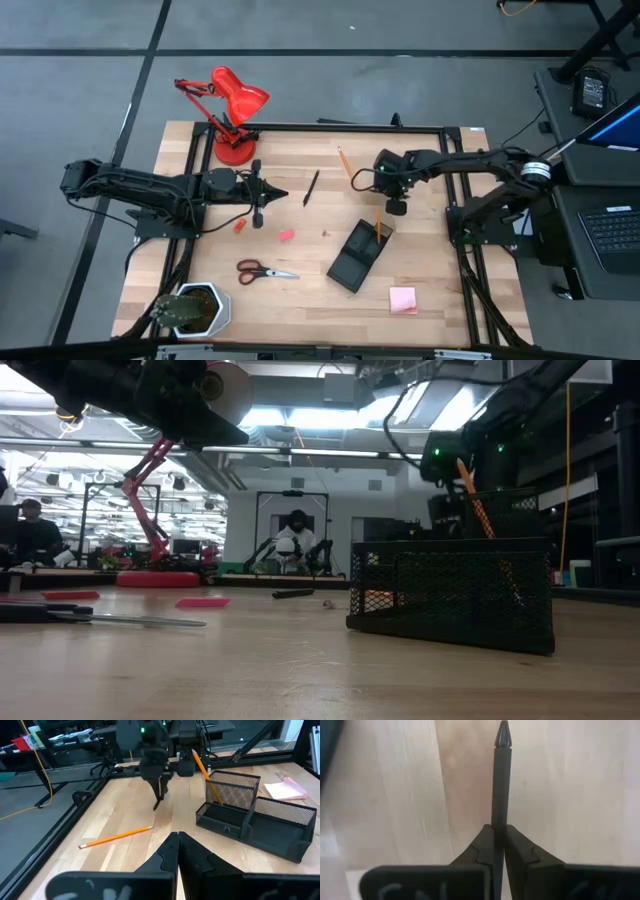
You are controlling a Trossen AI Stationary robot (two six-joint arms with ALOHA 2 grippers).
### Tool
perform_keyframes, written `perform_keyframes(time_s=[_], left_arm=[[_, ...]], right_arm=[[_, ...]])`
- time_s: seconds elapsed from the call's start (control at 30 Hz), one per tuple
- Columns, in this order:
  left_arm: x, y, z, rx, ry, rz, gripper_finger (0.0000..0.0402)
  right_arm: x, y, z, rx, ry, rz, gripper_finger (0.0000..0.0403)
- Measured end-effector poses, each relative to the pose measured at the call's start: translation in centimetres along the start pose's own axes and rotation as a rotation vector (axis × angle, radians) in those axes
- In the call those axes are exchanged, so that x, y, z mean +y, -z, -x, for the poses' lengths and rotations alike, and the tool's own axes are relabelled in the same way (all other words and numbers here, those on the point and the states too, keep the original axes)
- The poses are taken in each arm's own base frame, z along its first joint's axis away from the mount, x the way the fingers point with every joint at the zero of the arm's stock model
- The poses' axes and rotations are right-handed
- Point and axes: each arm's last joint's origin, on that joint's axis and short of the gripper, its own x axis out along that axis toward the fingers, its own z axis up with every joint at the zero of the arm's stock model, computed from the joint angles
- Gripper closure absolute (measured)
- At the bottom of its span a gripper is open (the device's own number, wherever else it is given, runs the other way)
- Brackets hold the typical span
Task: Pick and place office supplies into organizer
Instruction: Put the right pen into the desk organizer
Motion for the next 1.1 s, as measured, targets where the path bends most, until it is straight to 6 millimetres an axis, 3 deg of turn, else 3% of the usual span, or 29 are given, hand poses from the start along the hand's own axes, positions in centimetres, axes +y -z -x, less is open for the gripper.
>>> perform_keyframes(time_s=[0.23,0.57,0.83,1.1], left_arm=[[0.0,0.1,0.0,0.005,0.001,-0.005,0.0399],[0.0,0.1,0.0,0.006,0.001,-0.008,0.0399],[0.0,0.1,0.0,0.013,0.002,-0.016,0.04],[0.0,0.2,0.0,0.016,0.002,-0.017,0.04]], right_arm=[[0.3,0.3,3.4,-0.128,0.026,-0.054,0.0375],[1.0,1.7,9.8,-0.431,0.079,-0.138,0.0376],[3.0,2.8,14.1,-0.712,0.052,-0.124,0.038],[5.2,3.2,16.3,-0.869,-0.028,-0.066,0.038]])
